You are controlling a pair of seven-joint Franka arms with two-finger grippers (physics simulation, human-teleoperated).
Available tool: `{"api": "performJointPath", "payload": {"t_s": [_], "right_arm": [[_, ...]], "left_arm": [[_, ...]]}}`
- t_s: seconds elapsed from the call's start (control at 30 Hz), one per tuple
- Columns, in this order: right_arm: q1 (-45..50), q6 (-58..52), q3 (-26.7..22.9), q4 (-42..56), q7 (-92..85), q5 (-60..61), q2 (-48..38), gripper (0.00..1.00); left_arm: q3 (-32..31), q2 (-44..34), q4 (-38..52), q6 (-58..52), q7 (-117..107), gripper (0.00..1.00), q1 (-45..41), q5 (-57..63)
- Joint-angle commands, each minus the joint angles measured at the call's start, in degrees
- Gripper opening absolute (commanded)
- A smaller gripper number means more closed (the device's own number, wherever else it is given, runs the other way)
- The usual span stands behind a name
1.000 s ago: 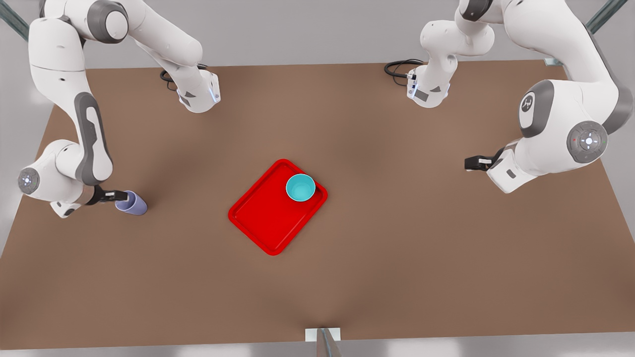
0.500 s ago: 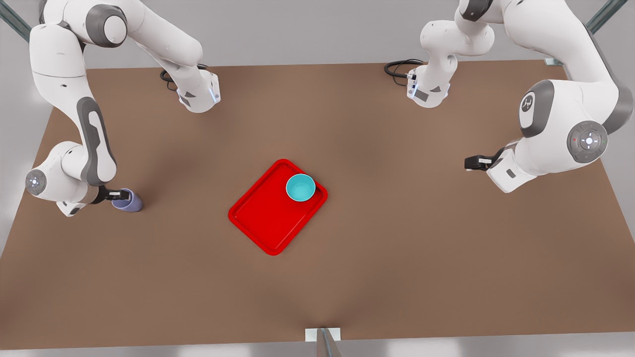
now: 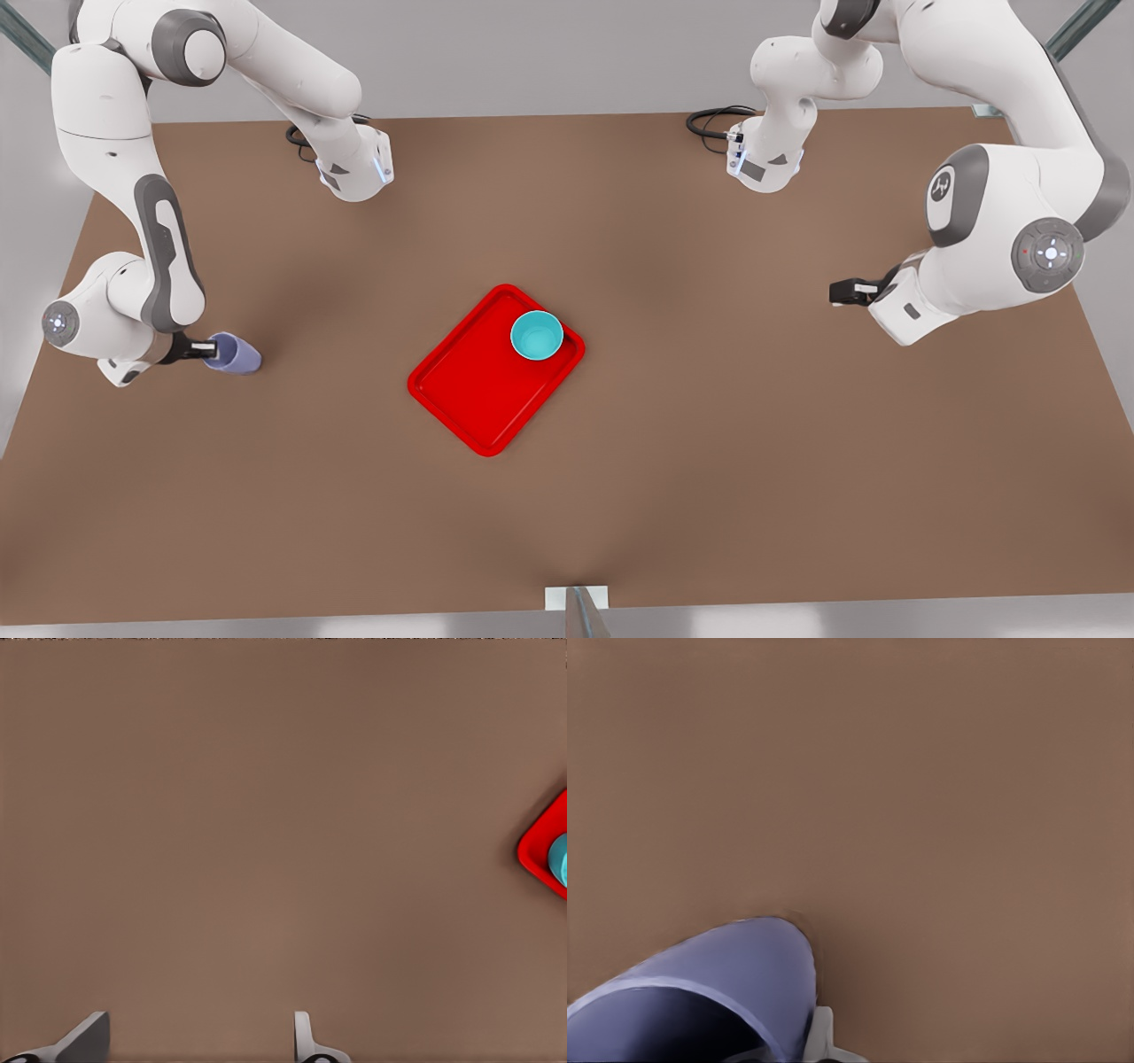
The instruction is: Place the bowl on the tray with the left arm and the cup on the tray with the right arm
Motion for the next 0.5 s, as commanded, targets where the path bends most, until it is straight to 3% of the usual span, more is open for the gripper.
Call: {"api": "performJointPath", "payload": {"t_s": [0.0,0.17,0.27,0.47], "right_arm": [[0.02,0.03,0.00,0.00,0.17,-0.28,-0.09,0.21],[1.08,-1.64,0.79,0.17,1.31,0.16,-2.82,0.21],[1.17,-3.40,5.09,3.25,1.58,0.25,-4.05,0.21],[1.17,-9.29,14.93,6.32,18.62,0.16,-4.05,0.21]], "left_arm": [[0.00,0.07,-0.01,0.00,0.00,1.00,0.00,0.01],[0.00,0.07,-0.09,0.00,-0.09,1.00,0.00,0.01],[0.00,0.15,-0.01,0.00,-0.09,1.00,0.00,0.10],[0.18,0.07,-0.01,0.09,-0.53,1.00,0.00,0.19]]}}
